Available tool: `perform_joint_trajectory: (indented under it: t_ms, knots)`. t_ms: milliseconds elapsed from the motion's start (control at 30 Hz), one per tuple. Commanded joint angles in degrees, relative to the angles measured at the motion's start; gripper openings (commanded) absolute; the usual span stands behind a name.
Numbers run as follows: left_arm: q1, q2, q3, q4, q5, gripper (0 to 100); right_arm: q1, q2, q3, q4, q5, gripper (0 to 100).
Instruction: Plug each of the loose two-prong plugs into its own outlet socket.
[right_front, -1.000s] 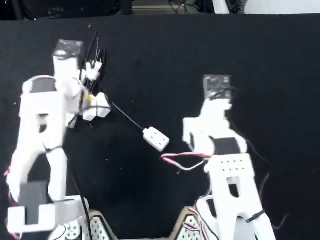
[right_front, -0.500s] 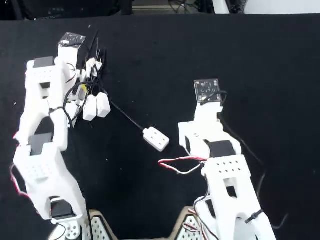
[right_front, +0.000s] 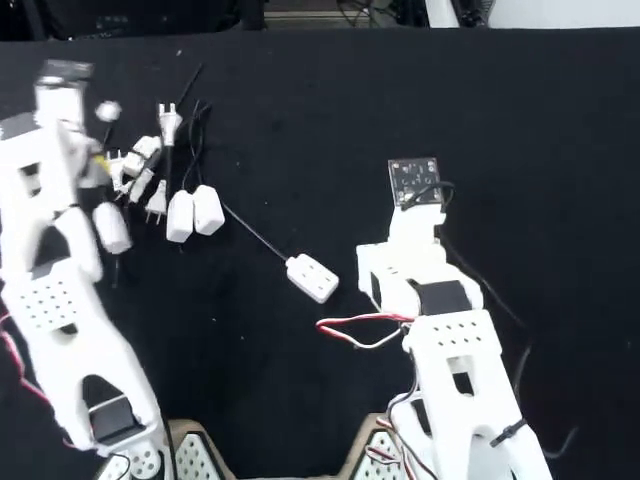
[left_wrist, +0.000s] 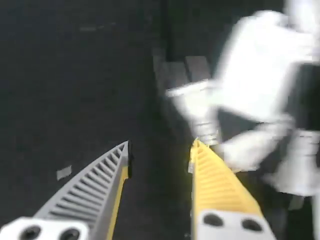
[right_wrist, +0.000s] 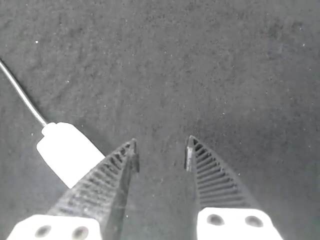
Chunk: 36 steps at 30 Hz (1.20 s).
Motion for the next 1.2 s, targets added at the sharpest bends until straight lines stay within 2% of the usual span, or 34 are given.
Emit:
perform_joint_trajectory:
  t_ms: [0, 200, 333, 500, 633, 700, 1033, 1167]
  knots:
    - [-3.82, -0.62, -12.88, 5.71, -0.7, 20, -0.88, -1.27, -0.13, -1.23, 0.53, 14.8]
    - [-3.74, -0.7, -21.67, 11.43, -0.62, 20, -0.88, -1.27, -0.13, -1.05, 0.53, 14.8]
    - [0.31, -0.35, -22.81, 13.54, 0.18, 20, -0.88, -1.27, -0.13, -1.14, 0.53, 14.8]
    - [3.65, 4.57, -21.58, 8.35, 9.67, 20, -0.7, -1.27, -0.13, -0.97, 0.53, 14.8]
    - [4.18, 9.49, -22.02, 7.74, 17.76, 20, -0.7, -1.27, -0.13, -0.88, 0.53, 14.8]
    - [4.44, 10.99, -22.46, 7.47, 19.52, 20, -0.79, -1.36, -0.13, -0.88, 0.53, 14.8]
    - [7.34, 16.79, -24.22, 7.21, 19.78, 20, -0.79, -1.36, -0.22, -0.97, 0.53, 14.8]
    - [7.25, 17.32, -23.6, 3.96, 19.87, 20, -0.7, -1.36, -0.22, -0.97, 0.53, 14.8]
